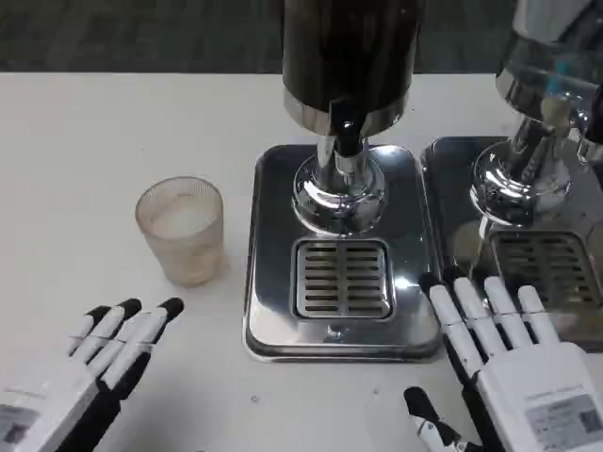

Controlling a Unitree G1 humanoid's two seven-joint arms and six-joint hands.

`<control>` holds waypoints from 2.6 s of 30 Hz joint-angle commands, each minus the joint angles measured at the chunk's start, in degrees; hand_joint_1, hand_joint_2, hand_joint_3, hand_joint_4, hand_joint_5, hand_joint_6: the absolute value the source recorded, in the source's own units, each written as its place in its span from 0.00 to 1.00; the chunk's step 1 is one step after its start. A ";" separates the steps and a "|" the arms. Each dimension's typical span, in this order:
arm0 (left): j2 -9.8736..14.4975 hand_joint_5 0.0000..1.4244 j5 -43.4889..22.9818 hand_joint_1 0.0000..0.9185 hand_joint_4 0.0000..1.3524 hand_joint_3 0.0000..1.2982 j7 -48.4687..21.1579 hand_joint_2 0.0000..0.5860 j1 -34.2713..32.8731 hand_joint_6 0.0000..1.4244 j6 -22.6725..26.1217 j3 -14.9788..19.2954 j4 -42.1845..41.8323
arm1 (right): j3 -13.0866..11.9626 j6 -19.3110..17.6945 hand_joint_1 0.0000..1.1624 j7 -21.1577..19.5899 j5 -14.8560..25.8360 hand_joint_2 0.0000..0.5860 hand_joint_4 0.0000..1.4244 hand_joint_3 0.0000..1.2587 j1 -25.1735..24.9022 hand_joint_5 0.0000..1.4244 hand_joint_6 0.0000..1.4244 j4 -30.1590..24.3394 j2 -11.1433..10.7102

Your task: Grasp the cup under the faucet to collect the drink, then remove the cup.

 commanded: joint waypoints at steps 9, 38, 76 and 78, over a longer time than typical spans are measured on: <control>0.96 0.00 -1.23 0.00 0.00 0.00 0.05 0.16 0.41 0.00 0.91 -1.15 1.22 | 0.28 0.76 0.17 0.95 1.52 0.75 0.00 0.00 1.95 0.00 0.00 -1.21 -0.48; -1.14 0.00 -14.35 0.00 0.00 0.00 5.38 0.06 -10.69 0.00 -4.75 -0.06 14.34 | 0.52 -1.67 0.18 0.67 8.30 0.76 0.00 0.00 -0.87 0.00 0.00 -0.72 0.19; 0.42 0.06 -18.07 0.25 0.00 0.00 2.65 0.04 -47.84 0.07 -3.35 -12.67 58.01 | 3.20 -4.02 0.22 -0.37 12.24 0.74 0.00 0.09 -9.76 0.00 0.03 3.27 3.91; 0.40 0.06 -17.84 0.25 0.00 0.00 2.16 0.04 -49.21 0.07 -2.72 -13.65 59.05 | 3.30 -4.16 0.22 -0.57 12.37 0.74 0.00 0.09 -10.08 0.00 0.03 3.47 3.94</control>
